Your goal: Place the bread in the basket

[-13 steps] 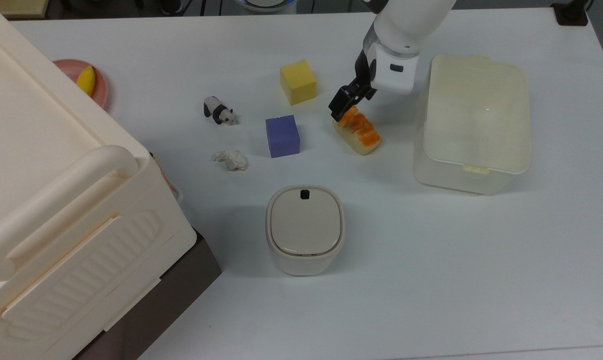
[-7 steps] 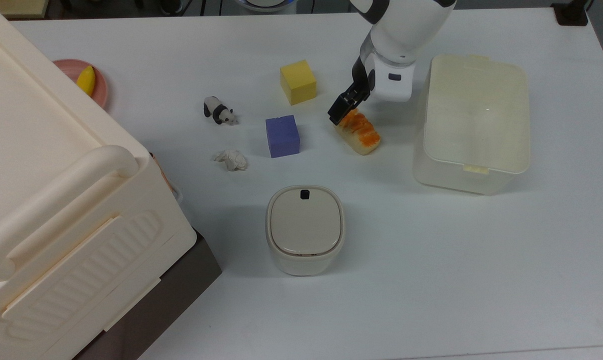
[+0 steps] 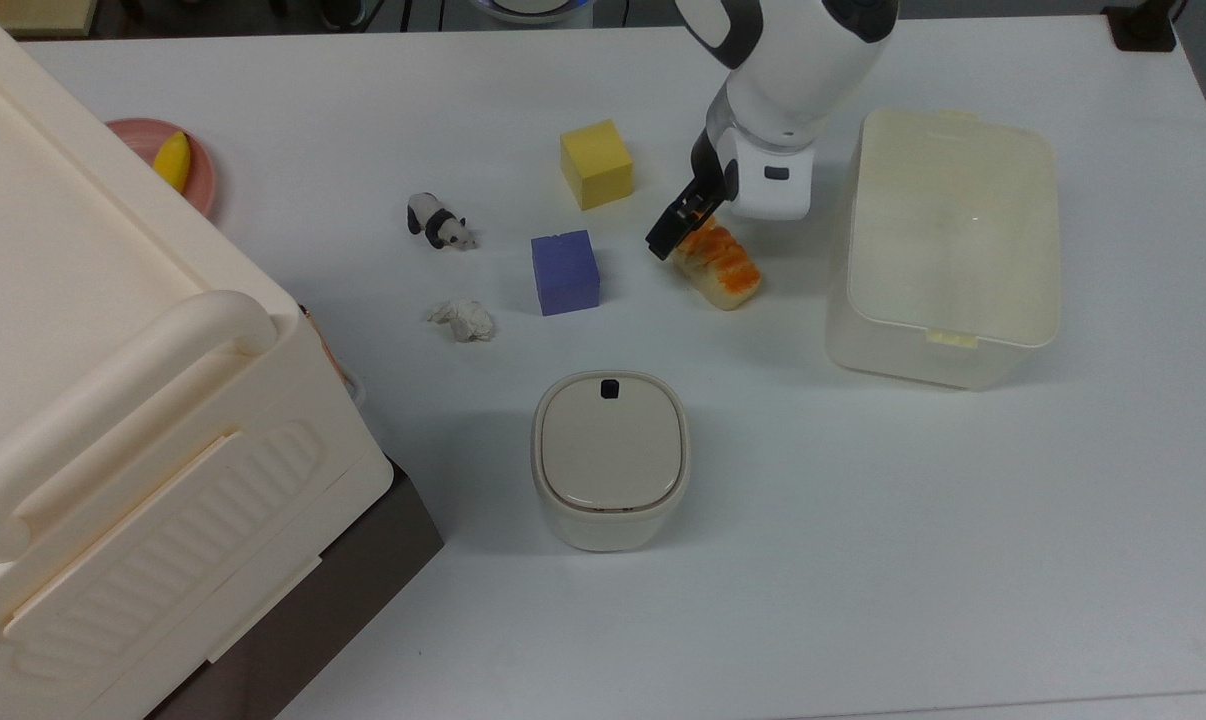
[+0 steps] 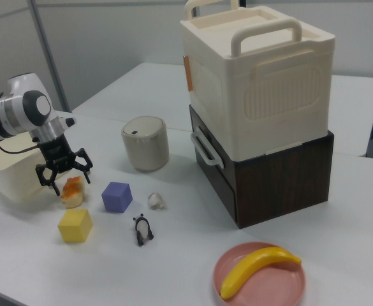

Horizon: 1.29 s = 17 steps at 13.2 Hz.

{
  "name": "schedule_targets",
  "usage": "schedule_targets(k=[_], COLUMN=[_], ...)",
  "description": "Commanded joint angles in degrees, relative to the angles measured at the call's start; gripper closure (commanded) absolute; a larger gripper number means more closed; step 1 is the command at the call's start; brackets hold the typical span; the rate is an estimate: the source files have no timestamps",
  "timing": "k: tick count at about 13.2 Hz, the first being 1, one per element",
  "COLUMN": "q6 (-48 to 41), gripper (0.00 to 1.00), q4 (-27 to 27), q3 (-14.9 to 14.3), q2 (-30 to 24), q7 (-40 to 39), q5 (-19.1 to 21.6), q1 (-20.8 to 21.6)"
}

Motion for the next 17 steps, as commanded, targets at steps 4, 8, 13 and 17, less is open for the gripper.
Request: schedule_targets(k=[4,8,13,17], q6=[-0.37,-0.46,-0.90,-0.99], gripper=[0.12,0.01,0.00,0.00], q4=[-0.51,-1.38,-1.03,-0.95], q3=[-0.28,-0.28,-0.10,-0.10], q2=[-0.25,-0.34,-0.78,-0.69], q7=[-2.83,-3.89,-1.87,-0.80], q5=[-0.99,-1.86,-1.25,-1.16], q1=[-0.72,-0.28,1.22,2.27])
